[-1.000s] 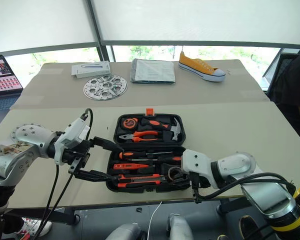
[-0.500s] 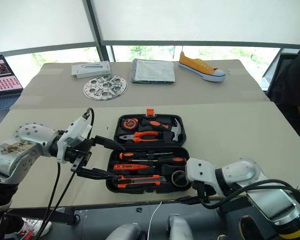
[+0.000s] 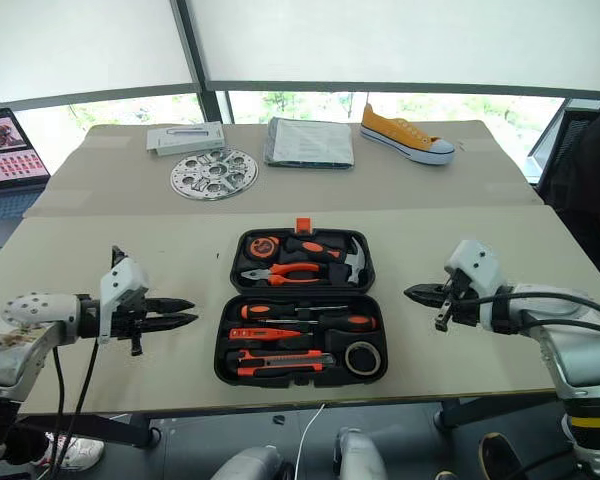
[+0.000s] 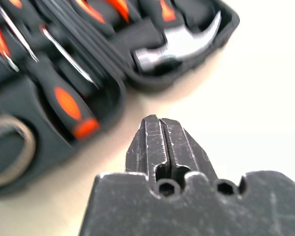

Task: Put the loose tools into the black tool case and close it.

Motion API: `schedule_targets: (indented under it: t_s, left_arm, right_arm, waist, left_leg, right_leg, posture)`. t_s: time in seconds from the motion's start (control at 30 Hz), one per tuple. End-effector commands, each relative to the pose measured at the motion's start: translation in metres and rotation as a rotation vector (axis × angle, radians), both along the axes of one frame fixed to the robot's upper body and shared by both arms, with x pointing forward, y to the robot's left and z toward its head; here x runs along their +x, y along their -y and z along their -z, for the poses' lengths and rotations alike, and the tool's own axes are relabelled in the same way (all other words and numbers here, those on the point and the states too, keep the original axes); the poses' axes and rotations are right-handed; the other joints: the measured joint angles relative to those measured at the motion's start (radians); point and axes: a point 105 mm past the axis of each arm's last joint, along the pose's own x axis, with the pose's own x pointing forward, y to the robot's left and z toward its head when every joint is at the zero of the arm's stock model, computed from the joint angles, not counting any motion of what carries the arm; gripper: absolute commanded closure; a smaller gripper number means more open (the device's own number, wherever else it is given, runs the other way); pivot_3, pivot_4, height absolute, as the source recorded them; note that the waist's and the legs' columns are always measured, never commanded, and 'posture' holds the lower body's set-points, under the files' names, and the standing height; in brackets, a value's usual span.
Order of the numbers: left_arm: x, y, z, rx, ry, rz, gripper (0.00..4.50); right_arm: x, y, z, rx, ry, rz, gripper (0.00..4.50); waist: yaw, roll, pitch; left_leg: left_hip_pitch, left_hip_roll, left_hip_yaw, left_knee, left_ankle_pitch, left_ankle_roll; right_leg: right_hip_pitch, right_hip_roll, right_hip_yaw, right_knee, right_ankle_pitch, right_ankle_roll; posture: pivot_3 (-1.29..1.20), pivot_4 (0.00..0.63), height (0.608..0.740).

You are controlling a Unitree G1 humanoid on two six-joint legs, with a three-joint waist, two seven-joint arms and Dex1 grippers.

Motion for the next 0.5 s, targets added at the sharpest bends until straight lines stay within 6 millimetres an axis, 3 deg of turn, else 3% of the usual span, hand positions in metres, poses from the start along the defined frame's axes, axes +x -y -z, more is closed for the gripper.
schedule_targets:
  t_s: [0.03,0.13,0.27,0.5]
  left_arm:
    - [0.005,0.017,0.007,0.01,0.024,0.029,4.4]
    - [0.006,0.026,0.013,0.004,0.003,0.043,4.4]
    - [-0.008,0.048,0.008,-0.075,-0.018,0.135,4.4]
    - [-0.034,0.058,0.01,-0.094,-0.077,0.224,4.4]
  right_arm:
    - [0.003,-0.016,0.008,-0.04,0.052,-0.094,4.5]
    - [0.005,-0.03,0.012,-0.059,0.07,-0.145,4.5]
    - [-0.007,-0.056,0.015,-0.037,0.069,-0.275,4.5]
    - [-0.038,-0.068,0.017,-0.021,0.027,-0.403,4.5]
  waist:
    - [-0.006,0.0,0.0]
    - [-0.011,0.0,0.0]
    - [-0.008,0.0,0.0]
    - [-0.009,0.0,0.0]
  left_leg:
    - [0.0,0.001,0.0,0.0,0.0,0.0]
    - [0.0,0.001,0.0,0.0,0.0,0.0]
    - [0.0,0.001,0.0,0.0,0.0,0.0]
    - [-0.002,0.001,0.0,-0.001,0.0,0.001]
  right_leg:
    - [0.0,0.0,0.0,0.0,0.0,0.0]
    - [-0.001,0.001,0.001,0.0,0.0,0.0]
    - [-0.001,0.0,0.0,0.0,0.0,0.0]
    - [-0.004,0.001,0.0,0.0,0.0,0.0]
  posture:
    - [0.0,0.15,0.74]
    - [0.0,0.15,0.74]
    - [0.0,0.15,0.74]
    - [0.0,0.15,0.74]
